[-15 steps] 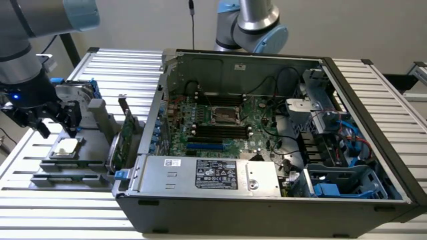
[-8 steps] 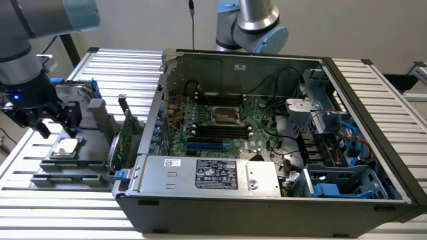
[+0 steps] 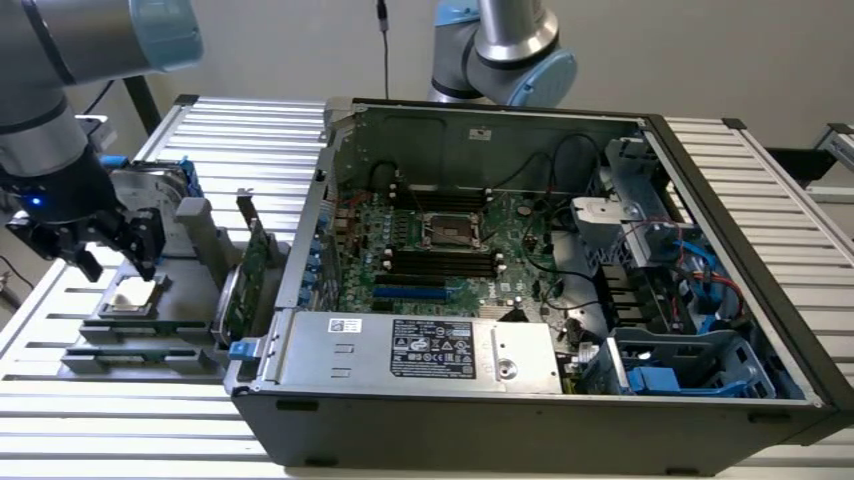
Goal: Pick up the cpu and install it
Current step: 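Pick up the cpu and move it towards the insertion slot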
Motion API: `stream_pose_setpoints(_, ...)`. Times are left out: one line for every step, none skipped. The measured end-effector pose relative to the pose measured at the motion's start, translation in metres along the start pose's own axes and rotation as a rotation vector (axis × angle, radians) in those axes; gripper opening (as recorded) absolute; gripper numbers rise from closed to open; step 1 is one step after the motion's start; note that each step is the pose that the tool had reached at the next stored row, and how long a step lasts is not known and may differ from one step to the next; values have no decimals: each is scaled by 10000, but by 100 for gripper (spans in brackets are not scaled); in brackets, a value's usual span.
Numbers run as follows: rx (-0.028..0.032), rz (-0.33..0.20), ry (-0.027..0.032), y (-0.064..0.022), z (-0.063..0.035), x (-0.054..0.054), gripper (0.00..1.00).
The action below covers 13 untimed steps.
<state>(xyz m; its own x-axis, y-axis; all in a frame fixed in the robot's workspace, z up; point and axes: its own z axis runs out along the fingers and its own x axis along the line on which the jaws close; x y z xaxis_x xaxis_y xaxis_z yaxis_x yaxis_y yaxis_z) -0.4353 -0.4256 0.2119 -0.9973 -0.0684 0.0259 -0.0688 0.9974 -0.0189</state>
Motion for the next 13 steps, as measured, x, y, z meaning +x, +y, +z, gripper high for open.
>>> stream_pose_setpoints(-2,0,4,-5,15,-2,65)
stream_pose_setpoints(-3,0,3,-8,31,-3,65)
stream_pose_setpoints(-3,1,4,-9,44,-3,65)
stream_pose_setpoints(-2,2,4,-9,55,-3,65)
stream_pose_setpoints(-2,1,4,-12,65,-4,65)
stream_pose_setpoints(-1,0,6,-13,73,-4,65)
stream_pose_setpoints(-3,1,4,-14,81,-4,65)
stream_pose_setpoints(-3,1,4,-14,89,-4,65)
stream_pose_setpoints(-3,0,3,-14,97,-5,65)
stream_pose_setpoints(-3,0,4,-14,104,-5,65)
stream_pose_setpoints(-2,0,5,-15,110,-5,65)
stream_pose_setpoints(-2,0,5,-16,117,-5,65)
stream_pose_setpoints(-3,0,3,-16,124,-5,65)
